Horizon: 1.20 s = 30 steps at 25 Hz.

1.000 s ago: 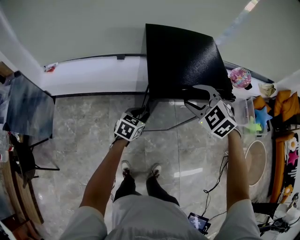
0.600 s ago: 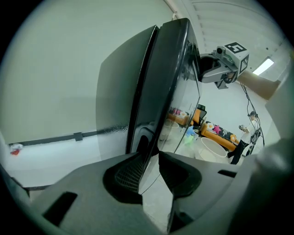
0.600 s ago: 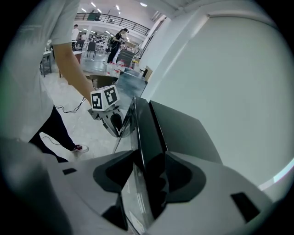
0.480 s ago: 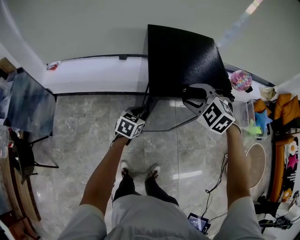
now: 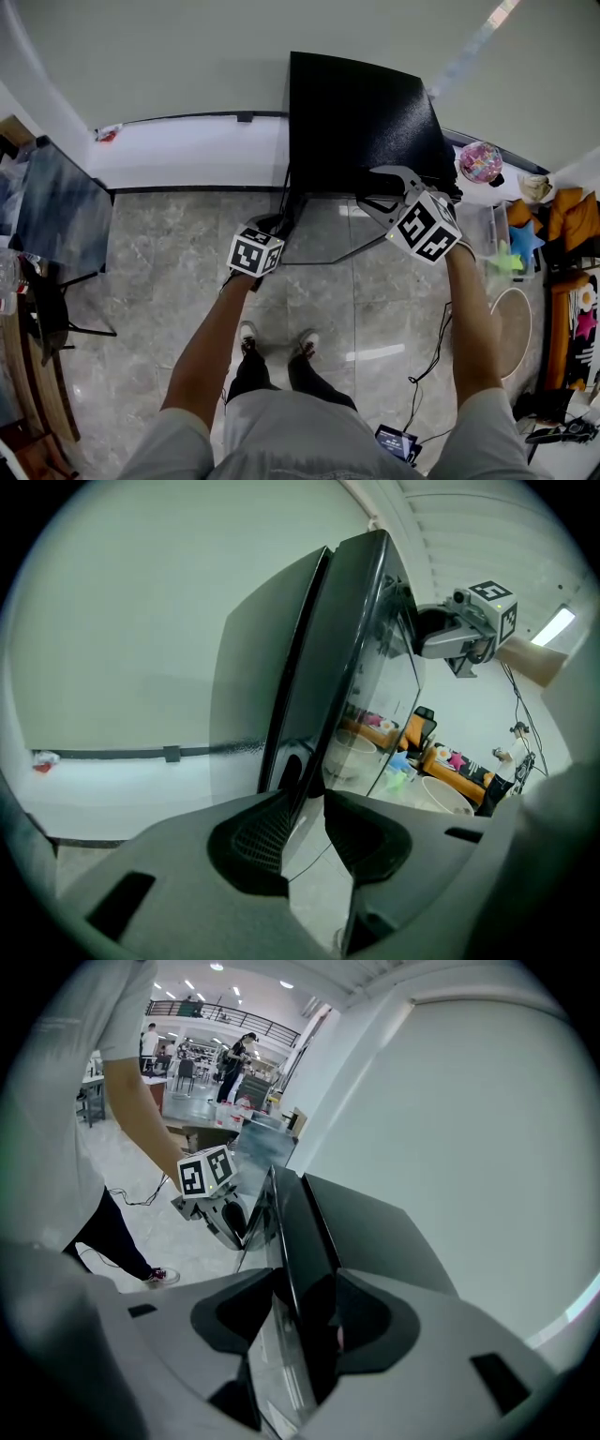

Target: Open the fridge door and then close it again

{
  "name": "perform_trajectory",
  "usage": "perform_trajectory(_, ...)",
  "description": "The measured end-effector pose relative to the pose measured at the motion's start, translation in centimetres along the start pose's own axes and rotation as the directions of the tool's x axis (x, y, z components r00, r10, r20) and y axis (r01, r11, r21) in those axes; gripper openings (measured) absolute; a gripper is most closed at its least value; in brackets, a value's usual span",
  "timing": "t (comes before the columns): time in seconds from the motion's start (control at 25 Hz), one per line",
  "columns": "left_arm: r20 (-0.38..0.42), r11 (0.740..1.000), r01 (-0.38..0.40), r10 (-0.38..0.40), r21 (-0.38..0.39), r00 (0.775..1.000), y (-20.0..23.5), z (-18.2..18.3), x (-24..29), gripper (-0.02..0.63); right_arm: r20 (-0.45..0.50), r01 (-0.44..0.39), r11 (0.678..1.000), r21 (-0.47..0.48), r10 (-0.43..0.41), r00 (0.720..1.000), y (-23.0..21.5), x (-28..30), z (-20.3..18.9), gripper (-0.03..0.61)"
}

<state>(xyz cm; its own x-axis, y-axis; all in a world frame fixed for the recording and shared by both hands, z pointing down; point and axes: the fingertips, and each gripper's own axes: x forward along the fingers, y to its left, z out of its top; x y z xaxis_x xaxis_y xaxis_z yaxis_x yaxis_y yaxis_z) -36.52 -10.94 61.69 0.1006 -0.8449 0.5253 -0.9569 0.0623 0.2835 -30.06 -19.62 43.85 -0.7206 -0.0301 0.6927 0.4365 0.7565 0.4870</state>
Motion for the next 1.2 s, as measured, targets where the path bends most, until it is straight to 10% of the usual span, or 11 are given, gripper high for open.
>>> perform_trajectory(1.2, 0.009, 0.98, -0.182, 0.184, -0.073, 0.983, -5.3, -3.5, -2.6, 0.103, 0.113, -0.121, 0.985, -0.123, 0.135, 0.984, 3.7, -3.0, -0.2, 0.21)
